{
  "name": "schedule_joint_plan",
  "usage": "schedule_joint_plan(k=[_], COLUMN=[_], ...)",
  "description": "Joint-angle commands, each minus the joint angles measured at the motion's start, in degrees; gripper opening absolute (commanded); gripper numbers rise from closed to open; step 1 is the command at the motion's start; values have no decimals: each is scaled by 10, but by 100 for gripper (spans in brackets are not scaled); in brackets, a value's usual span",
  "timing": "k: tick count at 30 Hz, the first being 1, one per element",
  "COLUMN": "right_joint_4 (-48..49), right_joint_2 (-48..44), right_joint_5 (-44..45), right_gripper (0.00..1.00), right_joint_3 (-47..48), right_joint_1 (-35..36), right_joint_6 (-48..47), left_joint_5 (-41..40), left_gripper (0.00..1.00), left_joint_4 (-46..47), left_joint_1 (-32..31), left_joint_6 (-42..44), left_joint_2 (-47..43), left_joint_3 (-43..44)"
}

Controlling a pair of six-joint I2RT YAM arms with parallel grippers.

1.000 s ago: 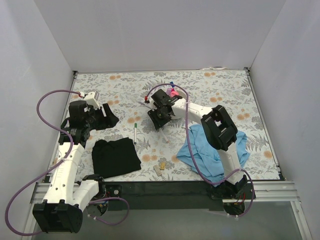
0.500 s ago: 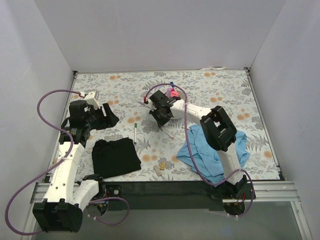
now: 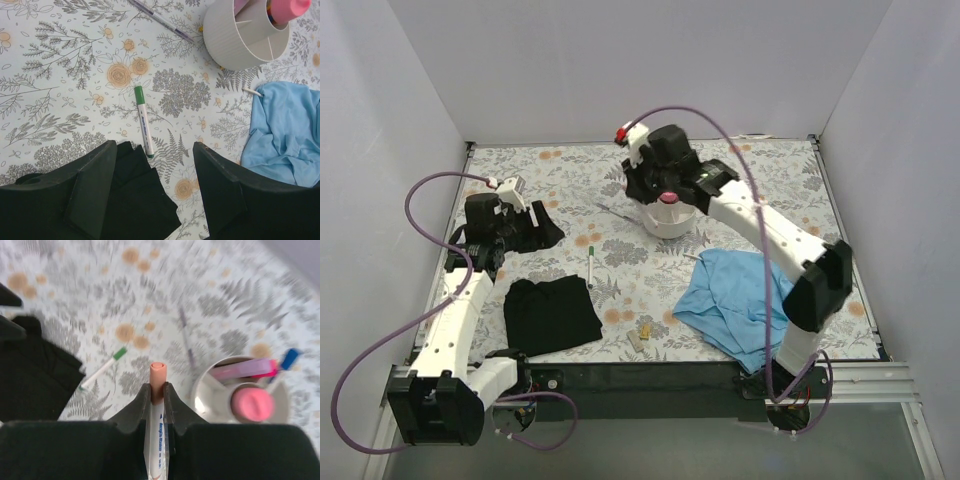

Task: Sort the stationery into containers
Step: Pick up the pen from the center of the board, then place the pen in the storage box.

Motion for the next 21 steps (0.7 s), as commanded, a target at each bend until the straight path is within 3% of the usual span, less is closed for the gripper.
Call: schedule_joint_plan(k=[1,6,21], right_joint_4=[132,284,466], right_joint_2=[-102,-178,-121], right_joint_5=[36,68,59], right_gripper=[1,1,1], right_joint_3=[-50,-179,-234], right_joint_1=[-46,-104,-178], right_joint_6=[-6,-9,23], left_joint_5=[9,1,5], left_gripper=[63,64,62], left_joint_4=[36,3,-31], left_joint_1=[4,3,3], left_joint_6=[-23,-32,22], left_joint_2=[35,119,193], left_joint_3=[13,51,103])
